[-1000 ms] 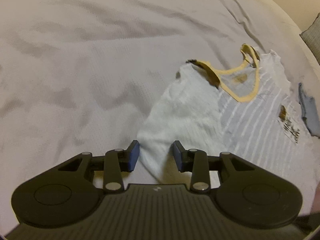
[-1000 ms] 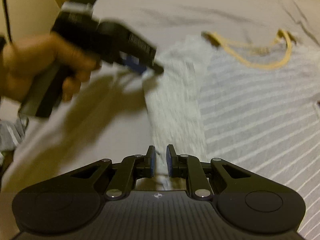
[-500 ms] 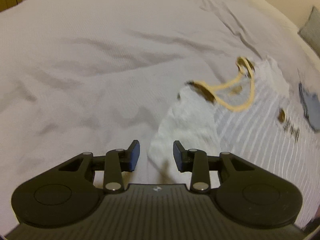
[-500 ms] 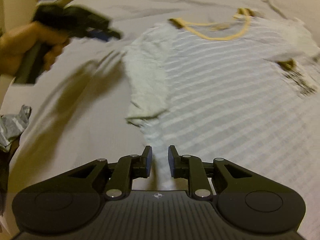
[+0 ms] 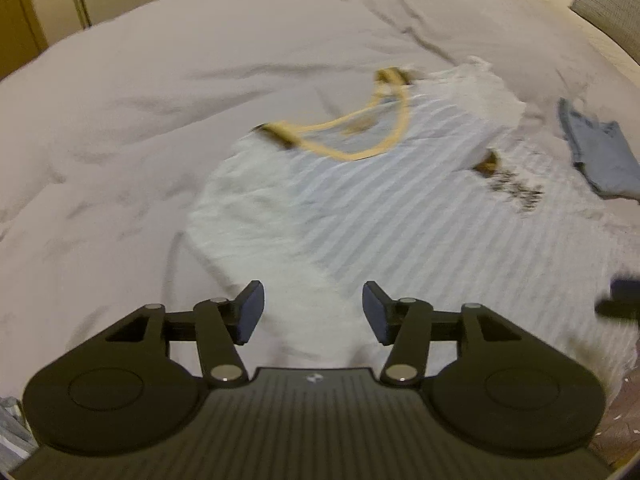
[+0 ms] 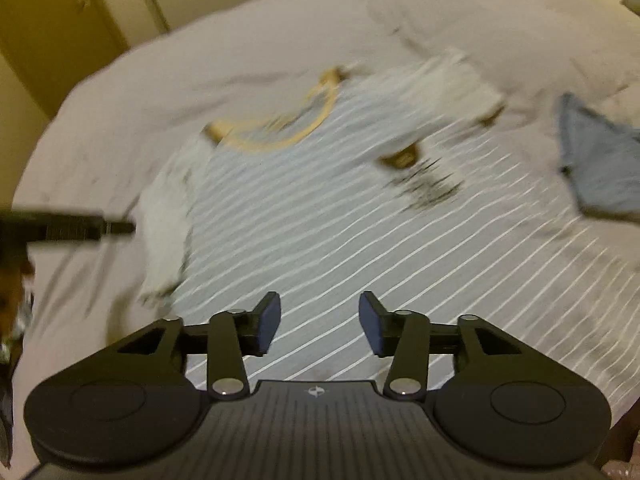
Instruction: Fold clothes
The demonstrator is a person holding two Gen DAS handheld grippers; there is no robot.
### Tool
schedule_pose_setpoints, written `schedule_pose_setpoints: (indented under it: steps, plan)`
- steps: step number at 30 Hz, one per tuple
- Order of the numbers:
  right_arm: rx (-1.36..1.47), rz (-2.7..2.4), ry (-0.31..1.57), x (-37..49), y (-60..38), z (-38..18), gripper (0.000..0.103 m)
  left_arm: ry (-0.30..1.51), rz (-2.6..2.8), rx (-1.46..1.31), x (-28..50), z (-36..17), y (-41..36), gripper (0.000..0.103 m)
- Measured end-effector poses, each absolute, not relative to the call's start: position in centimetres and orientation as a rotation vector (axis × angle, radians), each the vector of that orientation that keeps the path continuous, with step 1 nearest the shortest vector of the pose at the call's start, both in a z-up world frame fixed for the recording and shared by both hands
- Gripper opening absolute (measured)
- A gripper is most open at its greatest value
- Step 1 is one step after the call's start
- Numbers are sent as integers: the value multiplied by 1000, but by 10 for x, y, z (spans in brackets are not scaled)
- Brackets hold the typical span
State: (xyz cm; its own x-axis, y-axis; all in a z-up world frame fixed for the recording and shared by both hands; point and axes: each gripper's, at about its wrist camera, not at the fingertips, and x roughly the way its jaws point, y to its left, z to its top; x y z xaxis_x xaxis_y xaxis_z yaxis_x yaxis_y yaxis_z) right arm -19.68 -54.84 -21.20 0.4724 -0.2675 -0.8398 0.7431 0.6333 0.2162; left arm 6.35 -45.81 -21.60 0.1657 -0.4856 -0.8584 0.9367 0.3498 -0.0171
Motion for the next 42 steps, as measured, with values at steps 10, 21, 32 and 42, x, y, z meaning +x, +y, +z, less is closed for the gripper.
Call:
schedule_pose_setpoints:
  steps: [10,21,32,42]
  plan:
    - [550,-620,855,-325,-683,-178,55,872,-1094,626,-105,-211,-558,69]
    - [578,-649,862,-351,-769,-175,55,756,-1213,713,-112,-202,-638,73]
    - [573,-692,871,-326,-830,-177,55,657,-1408,804,-93,-216,-759,46]
    - [380,-413,912,-277,-944,-192,37,681,-1430,843,-161,-259,-803,44]
